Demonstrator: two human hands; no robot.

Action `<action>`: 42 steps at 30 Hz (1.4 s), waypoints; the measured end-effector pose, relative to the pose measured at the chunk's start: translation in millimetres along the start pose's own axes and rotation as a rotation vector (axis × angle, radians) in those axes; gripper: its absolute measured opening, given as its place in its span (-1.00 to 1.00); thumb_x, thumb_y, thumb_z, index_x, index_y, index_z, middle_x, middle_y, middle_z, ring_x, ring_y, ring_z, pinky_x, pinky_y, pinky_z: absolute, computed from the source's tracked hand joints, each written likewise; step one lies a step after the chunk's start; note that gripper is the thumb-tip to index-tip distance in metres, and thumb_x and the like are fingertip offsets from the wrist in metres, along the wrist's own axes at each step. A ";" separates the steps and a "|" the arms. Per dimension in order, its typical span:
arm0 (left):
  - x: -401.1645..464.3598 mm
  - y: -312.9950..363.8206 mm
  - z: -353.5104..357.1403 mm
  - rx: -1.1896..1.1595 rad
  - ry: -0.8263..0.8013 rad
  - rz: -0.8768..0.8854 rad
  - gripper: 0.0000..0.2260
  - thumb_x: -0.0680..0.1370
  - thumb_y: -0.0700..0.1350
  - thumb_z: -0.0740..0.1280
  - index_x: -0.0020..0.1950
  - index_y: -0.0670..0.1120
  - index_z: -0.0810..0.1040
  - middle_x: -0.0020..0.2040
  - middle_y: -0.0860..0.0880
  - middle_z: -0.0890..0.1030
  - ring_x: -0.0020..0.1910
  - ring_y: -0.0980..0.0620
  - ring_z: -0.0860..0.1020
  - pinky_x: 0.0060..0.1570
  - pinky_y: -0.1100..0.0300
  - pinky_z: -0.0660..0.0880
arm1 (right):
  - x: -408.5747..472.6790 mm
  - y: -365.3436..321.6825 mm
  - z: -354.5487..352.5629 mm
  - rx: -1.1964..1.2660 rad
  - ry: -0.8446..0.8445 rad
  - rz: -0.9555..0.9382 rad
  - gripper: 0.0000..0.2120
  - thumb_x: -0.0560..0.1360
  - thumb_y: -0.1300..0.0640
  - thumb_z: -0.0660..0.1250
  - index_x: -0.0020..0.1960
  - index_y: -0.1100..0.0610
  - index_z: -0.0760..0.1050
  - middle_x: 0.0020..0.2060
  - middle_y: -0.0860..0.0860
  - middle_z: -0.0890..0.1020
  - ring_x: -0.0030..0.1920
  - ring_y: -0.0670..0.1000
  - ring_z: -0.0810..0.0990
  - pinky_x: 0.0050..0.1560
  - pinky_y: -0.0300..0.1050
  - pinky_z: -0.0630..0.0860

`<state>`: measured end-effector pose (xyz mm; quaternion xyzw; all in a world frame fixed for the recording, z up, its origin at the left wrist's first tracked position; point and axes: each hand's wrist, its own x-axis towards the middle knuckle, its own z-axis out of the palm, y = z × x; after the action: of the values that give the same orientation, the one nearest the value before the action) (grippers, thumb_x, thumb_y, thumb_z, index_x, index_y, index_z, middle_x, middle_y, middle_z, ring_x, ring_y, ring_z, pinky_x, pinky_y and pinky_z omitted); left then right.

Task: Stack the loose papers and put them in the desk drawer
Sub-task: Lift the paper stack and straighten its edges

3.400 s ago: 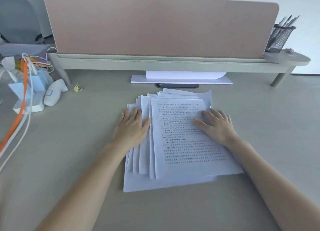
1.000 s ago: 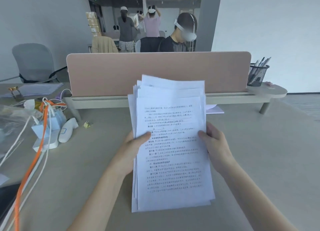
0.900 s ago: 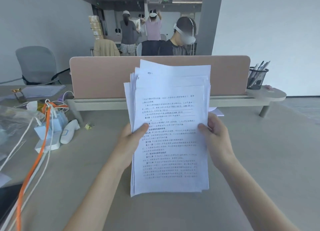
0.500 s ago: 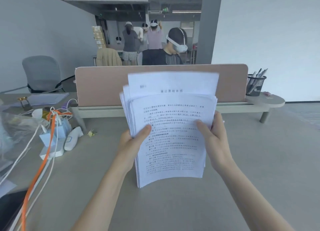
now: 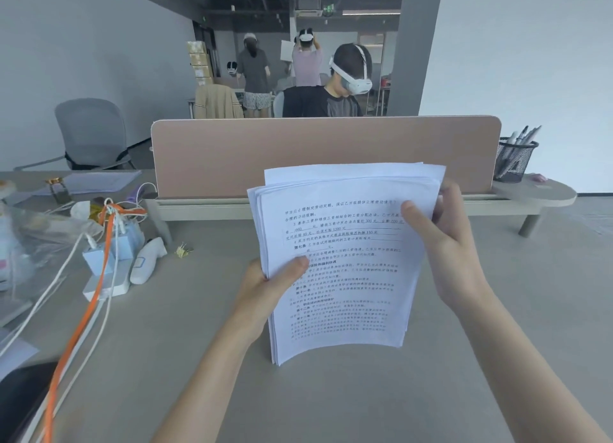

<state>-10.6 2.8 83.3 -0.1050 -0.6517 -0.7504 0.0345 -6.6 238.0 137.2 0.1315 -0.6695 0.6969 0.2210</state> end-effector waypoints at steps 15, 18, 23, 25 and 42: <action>-0.6 0.0 6.3 -0.039 0.012 0.005 -0.84 0.40 -0.07 0.44 -0.12 0.15 0.75 -0.06 0.10 0.77 -0.04 0.09 0.73 -0.14 0.24 0.63 | -16.1 4.7 -3.6 0.092 -0.070 0.182 -0.67 0.58 0.16 0.34 0.34 0.07 0.48 0.19 0.00 0.70 0.17 0.02 0.69 0.06 -0.07 0.61; -9.2 -15.3 3.0 -0.058 0.007 -0.073 -0.82 0.40 -0.07 0.45 -0.04 0.11 0.75 0.02 0.03 0.76 0.03 0.02 0.72 0.01 0.07 0.62 | -24.0 13.1 -4.9 0.064 -0.090 0.206 -0.61 0.52 0.11 0.40 0.34 0.09 0.48 0.14 -0.05 0.72 0.13 -0.02 0.71 0.01 -0.14 0.58; -21.5 -31.7 2.0 -0.052 0.011 -0.145 -0.62 0.29 0.04 0.54 0.08 0.01 0.71 0.10 -0.03 0.74 0.10 -0.05 0.70 0.22 -0.16 0.54 | -13.3 5.7 -9.9 -0.001 -0.059 0.029 -0.42 0.55 0.23 0.40 0.45 -0.06 0.25 0.26 0.13 0.60 0.21 0.10 0.65 0.19 0.12 0.58; -22.4 -33.1 1.5 -0.050 0.015 -0.150 -0.68 0.34 0.00 0.53 0.08 0.03 0.72 0.11 -0.03 0.74 0.11 -0.05 0.69 0.22 -0.15 0.54 | -2.4 -9.0 -13.0 -0.126 -0.100 -0.155 -0.27 0.54 0.25 0.39 0.52 -0.19 0.12 0.38 0.12 0.50 0.34 0.10 0.54 0.34 0.07 0.48; -18.0 -33.2 2.9 -0.068 -0.006 -0.124 -0.82 0.40 -0.12 0.45 -0.07 0.09 0.76 0.01 0.02 0.76 0.01 0.02 0.72 -0.14 0.22 0.64 | 13.7 -17.1 -12.2 -0.595 -0.028 -0.293 -0.57 0.54 0.16 0.40 0.37 -0.11 0.48 0.23 0.01 0.55 0.25 -0.10 0.52 0.27 -0.13 0.44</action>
<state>1.1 9.1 47.8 -0.0677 -0.6311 -0.7726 -0.0179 -8.9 252.0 157.9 0.1655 -0.8207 0.4295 0.3384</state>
